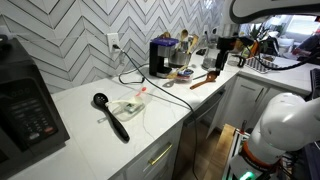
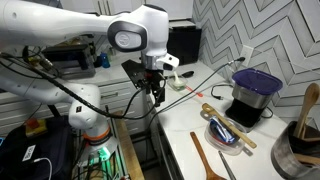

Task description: Put the orange spoon on the blue lid.

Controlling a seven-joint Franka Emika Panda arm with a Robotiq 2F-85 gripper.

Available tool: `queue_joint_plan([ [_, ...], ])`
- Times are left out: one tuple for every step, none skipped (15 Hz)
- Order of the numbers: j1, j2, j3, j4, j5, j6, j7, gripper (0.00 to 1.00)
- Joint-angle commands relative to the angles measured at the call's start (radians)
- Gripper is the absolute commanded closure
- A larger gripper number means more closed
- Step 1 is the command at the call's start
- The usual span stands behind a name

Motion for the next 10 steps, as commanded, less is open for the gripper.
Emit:
queue_joint_plan([
  [0.008, -0.001, -0.005, 0.002, -0.004, -0.003, 0.005, 0.00],
  [0.025, -0.017, -0.005, -0.005, 0.028, -0.024, -0.005, 0.00],
  [0.045, -0.051, 0.002, -0.029, 0.068, -0.023, -0.010, 0.00],
  [0.055, -0.075, 0.015, -0.049, 0.101, -0.007, 0.002, 0.00],
  [0.079, -0.103, 0.030, -0.069, 0.145, -0.013, -0.001, 0.00],
  [0.095, -0.120, 0.047, -0.087, 0.176, 0.013, 0.003, 0.00],
  [0.114, -0.139, 0.076, -0.107, 0.198, 0.054, 0.011, 0.00],
  [0.134, -0.151, 0.092, -0.118, 0.217, 0.074, 0.003, 0.00],
  [0.158, -0.162, 0.116, -0.131, 0.220, 0.112, -0.010, 0.00],
  [0.173, -0.167, 0.138, -0.139, 0.225, 0.145, 0.000, 0.00],
])
